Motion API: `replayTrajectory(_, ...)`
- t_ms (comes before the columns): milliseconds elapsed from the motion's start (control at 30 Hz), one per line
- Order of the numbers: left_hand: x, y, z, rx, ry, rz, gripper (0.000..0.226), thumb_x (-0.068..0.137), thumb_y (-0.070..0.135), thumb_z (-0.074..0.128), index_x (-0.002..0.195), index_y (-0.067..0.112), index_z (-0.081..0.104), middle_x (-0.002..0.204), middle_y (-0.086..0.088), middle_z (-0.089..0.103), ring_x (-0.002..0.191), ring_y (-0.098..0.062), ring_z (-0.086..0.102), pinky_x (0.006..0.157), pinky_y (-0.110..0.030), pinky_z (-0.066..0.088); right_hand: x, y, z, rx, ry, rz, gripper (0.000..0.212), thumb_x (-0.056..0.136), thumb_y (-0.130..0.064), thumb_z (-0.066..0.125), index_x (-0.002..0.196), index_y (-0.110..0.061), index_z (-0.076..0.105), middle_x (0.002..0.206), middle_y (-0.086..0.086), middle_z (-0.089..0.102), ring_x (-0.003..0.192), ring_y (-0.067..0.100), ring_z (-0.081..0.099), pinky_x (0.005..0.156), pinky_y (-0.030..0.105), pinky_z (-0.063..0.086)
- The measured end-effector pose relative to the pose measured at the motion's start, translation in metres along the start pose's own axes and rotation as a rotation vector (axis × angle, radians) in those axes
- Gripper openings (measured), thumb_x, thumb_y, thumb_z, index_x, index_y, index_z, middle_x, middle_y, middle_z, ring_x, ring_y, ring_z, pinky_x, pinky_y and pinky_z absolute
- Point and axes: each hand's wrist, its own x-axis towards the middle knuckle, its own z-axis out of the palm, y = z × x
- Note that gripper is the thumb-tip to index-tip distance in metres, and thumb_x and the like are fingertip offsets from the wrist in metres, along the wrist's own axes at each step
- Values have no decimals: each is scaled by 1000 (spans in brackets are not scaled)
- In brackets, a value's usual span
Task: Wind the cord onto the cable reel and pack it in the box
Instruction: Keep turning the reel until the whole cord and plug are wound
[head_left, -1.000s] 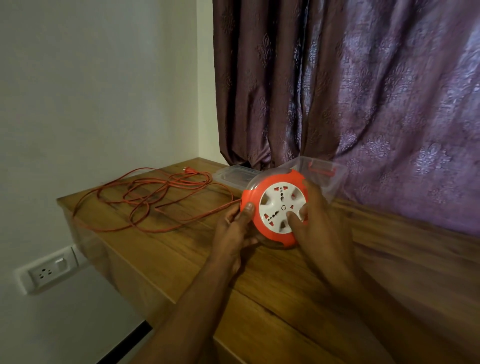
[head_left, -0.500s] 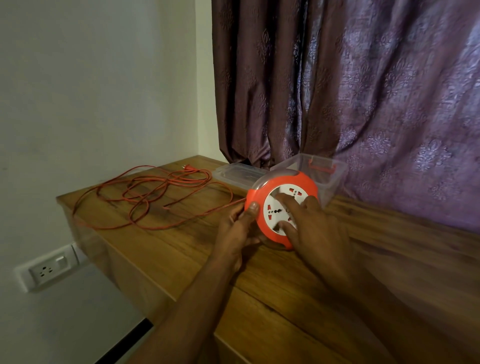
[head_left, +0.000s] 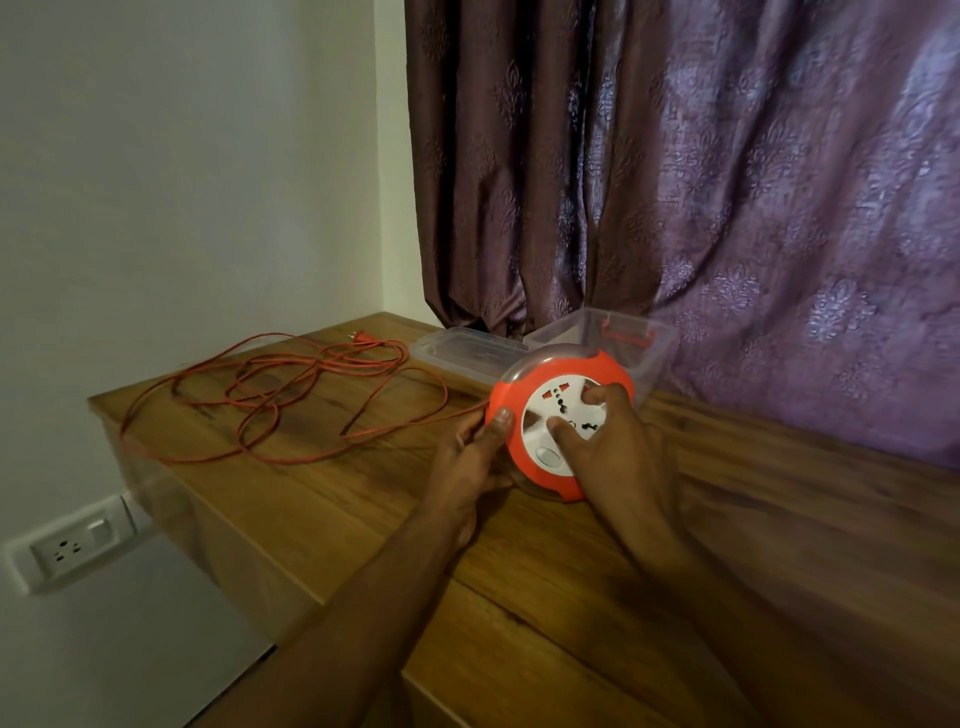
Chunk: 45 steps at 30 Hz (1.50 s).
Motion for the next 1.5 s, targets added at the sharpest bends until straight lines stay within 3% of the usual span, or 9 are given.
replayTrajectory(100, 9, 0, 1, 16, 6, -12, 25, 81, 49, 66, 101, 36, 75, 106, 2, 79, 97, -20, 76, 67, -35, 62, 0, 3, -3, -54, -36, -143, 46, 86, -48, 56, 126, -35, 39, 94, 2, 71, 86, 29, 66, 70, 40, 54)
replayTrajectory(200, 20, 2, 3, 36, 26, -38, 30, 80, 50, 66, 104, 33, 73, 102, 1, 80, 95, -21, 77, 66, -35, 62, 0, 4, -3, -247, 5, -392, 51, 88, -29, 59, 135, -28, 38, 122, 6, 57, 96, 28, 63, 65, 39, 54)
replayTrajectory(367, 29, 0, 3, 38, 8, -54, 53, 81, 51, 65, 124, 19, 67, 102, -4, 80, 94, -24, 77, 65, -34, 61, 0, 7, 0, -428, -72, -431, 68, 86, -15, 62, 140, -43, 29, 149, 12, 31, 119, 33, 47, 75, 42, 53)
replayTrajectory(500, 30, -2, -2, 7, -17, -27, 56, 81, 52, 64, 123, 15, 68, 76, 7, 77, 89, -22, 76, 66, -37, 61, 0, 1, -4, -426, -89, -485, 68, 89, -18, 61, 138, -48, 26, 149, 14, 30, 119, 33, 49, 70, 43, 54)
replayTrajectory(833, 27, 3, 0, -19, 43, 5, 44, 80, 50, 64, 114, 22, 70, 111, -6, 78, 99, -26, 76, 70, -41, 64, -3, 3, -7, -350, -38, -490, 72, 86, -13, 57, 142, -47, 29, 142, 14, 36, 112, 34, 56, 63, 41, 56)
replayTrajectory(1033, 22, 6, 4, -69, -24, 13, 50, 84, 44, 64, 125, 17, 66, 119, -7, 75, 106, -26, 74, 75, -42, 62, -3, -1, -6, -200, 110, -319, 57, 89, -53, 49, 141, -46, 28, 111, 3, 47, 79, 24, 62, 55, 33, 52)
replayTrajectory(1233, 20, 6, 5, -18, -44, 20, 36, 84, 46, 64, 113, 27, 71, 112, -2, 78, 98, -22, 76, 66, -33, 61, 0, 1, -10, -53, 115, -239, 43, 90, -54, 49, 130, -40, 41, 95, -4, 70, 79, 25, 68, 64, 38, 54)
replayTrajectory(1400, 22, 7, 2, -12, 11, 48, 40, 83, 49, 63, 115, 26, 71, 110, -3, 79, 99, -24, 76, 66, -36, 62, -3, -1, -13, -276, 37, -491, 56, 89, -20, 57, 139, -33, 35, 126, 10, 50, 96, 31, 61, 59, 42, 55)
replayTrajectory(1500, 22, 9, -1, -8, 48, 52, 42, 83, 48, 63, 116, 24, 70, 113, -4, 78, 101, -26, 75, 71, -40, 63, -4, -2, -12, -429, -79, -624, 57, 90, -13, 53, 139, -35, 35, 149, 15, 32, 117, 36, 51, 71, 48, 57)
